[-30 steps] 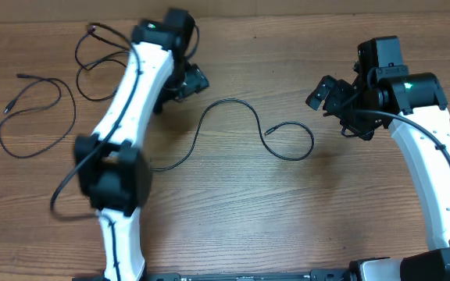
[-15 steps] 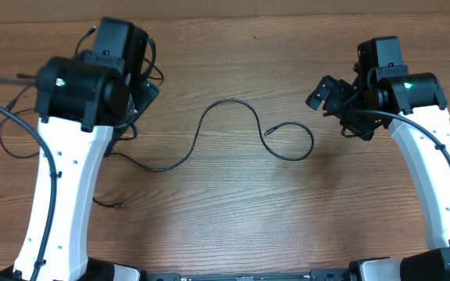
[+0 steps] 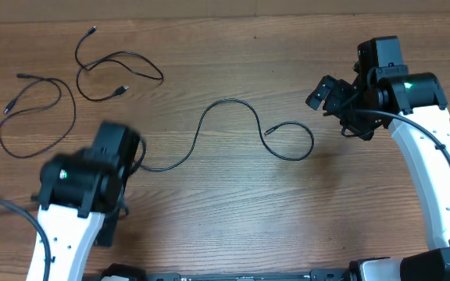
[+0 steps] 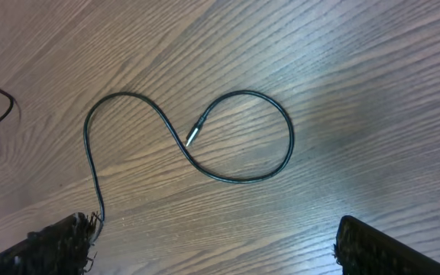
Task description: Untangle cables
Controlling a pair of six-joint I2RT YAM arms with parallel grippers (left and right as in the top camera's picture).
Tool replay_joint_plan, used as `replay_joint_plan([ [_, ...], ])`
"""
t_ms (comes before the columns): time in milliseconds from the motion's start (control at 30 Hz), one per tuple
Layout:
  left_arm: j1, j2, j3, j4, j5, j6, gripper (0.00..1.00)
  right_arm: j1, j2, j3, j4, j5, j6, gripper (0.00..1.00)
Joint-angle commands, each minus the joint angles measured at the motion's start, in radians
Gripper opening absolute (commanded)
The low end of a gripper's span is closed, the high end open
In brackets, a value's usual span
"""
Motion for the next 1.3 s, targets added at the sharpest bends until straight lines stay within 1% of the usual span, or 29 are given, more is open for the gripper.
replay_joint_plan([
  [0, 0.069, -0.018, -0.16, 0.058, -0.005, -0.136, 1.0, 0.005, 0.003, 0.0, 0.003, -0.002, -0.003, 1.0],
  [100, 0.126, -0.005, -0.253, 0.159, 0.05, -0.078, 1.0, 0.005, 0.003, 0.0, 0.003, -0.002, -0.003, 1.0],
  [167, 0.167, 0.008, -0.31, 0.219, 0.095, -0.076, 1.0, 0.005, 0.003, 0.0, 0.003, -0.002, -0.003, 1.0],
  [300, 0.253, 0.026, -0.399, 0.339, 0.107, -0.07, 1.0, 0.005, 0.003, 0.0, 0.003, -0.002, -0.003, 1.0],
  [367, 0.313, 0.054, -0.463, 0.476, 0.11, 0.014, 0.96, 0.005, 0.003, 0.0, 0.003, -0.002, -0.003, 1.0],
  [433, 0.346, 0.087, -0.504, 0.572, 0.13, 0.09, 0.85, 0.005, 0.003, 0.0, 0.003, -0.002, -0.003, 1.0],
  [500, 0.369, 0.119, -0.521, 0.628, 0.129, 0.134, 0.83, 0.005, 0.003, 0.0, 0.003, -0.002, -0.003, 1.0],
  [633, 0.41, 0.221, -0.524, 0.762, 0.118, 0.278, 0.83, 0.005, 0.003, 0.0, 0.003, -0.002, -0.003, 1.0],
  [700, 0.412, 0.277, -0.524, 0.811, 0.124, 0.351, 0.8, 0.005, 0.003, 0.0, 0.003, -0.002, -0.003, 1.0],
  [767, 0.412, 0.327, -0.524, 0.822, 0.15, 0.367, 0.73, 0.005, 0.003, 0.0, 0.003, -0.002, -0.003, 1.0],
  [867, 0.412, 0.399, -0.524, 0.832, 0.241, 0.369, 0.46, 0.005, 0.003, 0.0, 0.003, -0.002, -0.003, 1.0],
  [900, 0.411, 0.414, -0.524, 0.836, 0.271, 0.383, 0.34, 0.005, 0.003, 0.0, 0.003, -0.002, -0.003, 1.0],
  [967, 0.411, 0.422, -0.523, 0.848, 0.307, 0.427, 0.22, 0.005, 0.003, 0.0, 0.003, -0.002, -0.003, 1.0],
  [1000, 0.411, 0.422, -0.523, 0.852, 0.323, 0.44, 0.17, 0.005, 0.003, 0.0, 0.003, -0.002, -0.003, 1.0],
  [1033, 0.411, 0.421, -0.523, 0.854, 0.343, 0.447, 0.15, 0.005, 0.003, 0.0, 0.003, -0.002, -0.003, 1.0],
  [1067, 0.411, 0.421, -0.521, 0.858, 0.392, 0.449, 0.06, 0.005, 0.003, 0.0, 0.003, -0.002, -0.003, 1.0],
  [1100, 0.411, 0.421, -0.521, 0.869, 0.44, 0.45, 0.04, 0.005, 0.003, 0.0, 0.003, -0.002, -0.003, 1.0],
  [1200, 0.411, 0.421, -0.521, 0.895, 0.547, 0.463, 0.05, 0.005, 0.003, 0.0, 0.003, -0.002, -0.003, 1.0],
  [1233, 0.411, 0.421, -0.521, 0.9, 0.56, 0.471, 0.04, 0.005, 0.003, 0.0, 0.003, -0.002, -0.003, 1.0],
  [1267, 0.411, 0.421, -0.521, 0.917, 0.59, 0.506, 0.05, 0.005, 0.003, 0.0, 0.003, -0.002, -0.003, 1.0],
])
